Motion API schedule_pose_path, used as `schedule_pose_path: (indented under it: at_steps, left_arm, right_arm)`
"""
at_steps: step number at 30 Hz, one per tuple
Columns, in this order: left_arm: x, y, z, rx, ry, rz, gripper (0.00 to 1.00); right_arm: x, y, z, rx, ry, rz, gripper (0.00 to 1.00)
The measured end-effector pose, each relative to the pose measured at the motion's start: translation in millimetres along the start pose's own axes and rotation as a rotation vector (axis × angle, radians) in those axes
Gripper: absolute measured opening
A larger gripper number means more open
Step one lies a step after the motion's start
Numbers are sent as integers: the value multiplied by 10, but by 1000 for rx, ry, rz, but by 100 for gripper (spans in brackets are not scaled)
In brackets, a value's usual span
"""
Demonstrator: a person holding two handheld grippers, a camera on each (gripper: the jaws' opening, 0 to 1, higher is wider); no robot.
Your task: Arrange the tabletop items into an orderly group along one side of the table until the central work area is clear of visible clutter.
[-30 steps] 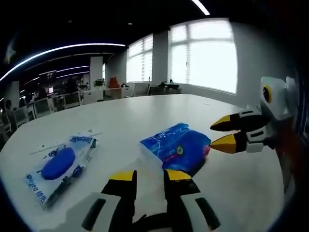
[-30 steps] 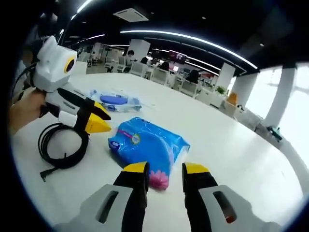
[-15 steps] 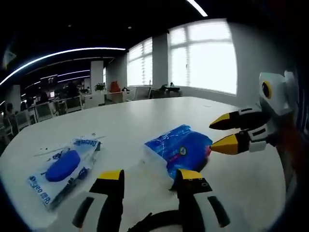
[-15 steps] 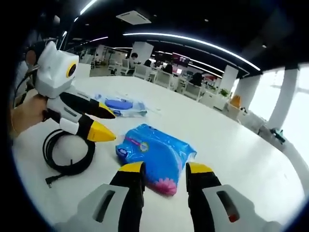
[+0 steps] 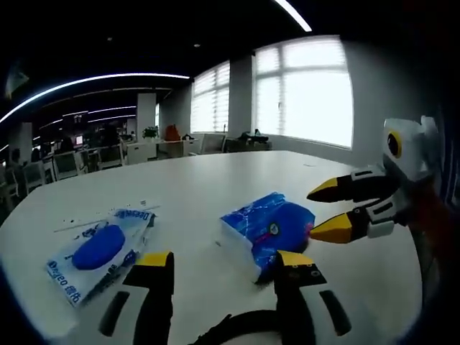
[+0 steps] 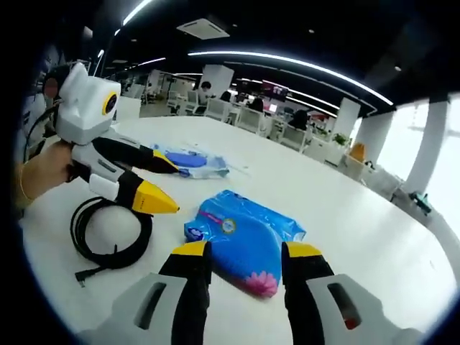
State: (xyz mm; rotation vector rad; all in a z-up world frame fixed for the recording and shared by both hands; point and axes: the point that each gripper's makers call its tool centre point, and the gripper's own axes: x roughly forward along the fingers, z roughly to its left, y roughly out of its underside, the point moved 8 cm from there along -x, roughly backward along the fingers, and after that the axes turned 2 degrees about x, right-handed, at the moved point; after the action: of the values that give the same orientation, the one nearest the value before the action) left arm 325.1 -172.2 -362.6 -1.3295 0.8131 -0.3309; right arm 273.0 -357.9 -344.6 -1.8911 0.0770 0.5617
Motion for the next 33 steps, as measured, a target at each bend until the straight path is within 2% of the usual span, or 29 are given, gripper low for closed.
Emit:
schedule_pose_path:
  at_steps: [1, 9, 19, 22, 30, 33]
  left_arm:
    - [-37, 9, 6, -4, 1, -14, 61]
    - [-70, -5, 46, -17, -12, -30, 73]
    - [-93, -10, 64, 0, -10, -33, 82]
    - [-91, -10, 62, 4, -10, -32, 84]
    - [-117, -26, 61, 10, -6, -41, 99]
    - [-123, -24, 66, 18, 6, -37, 99]
  right_arm:
    - [12, -12, 39, 12, -21, -9, 39]
    - [33, -44, 93, 8, -34, -19, 43]
    - [32, -72, 119, 16, -44, -29, 47]
    - [31, -73, 124, 18, -47, -30, 51]
    - [38, -75, 157, 28, -69, -26, 68]
    - [44, -81, 159, 27, -69, -26, 71]
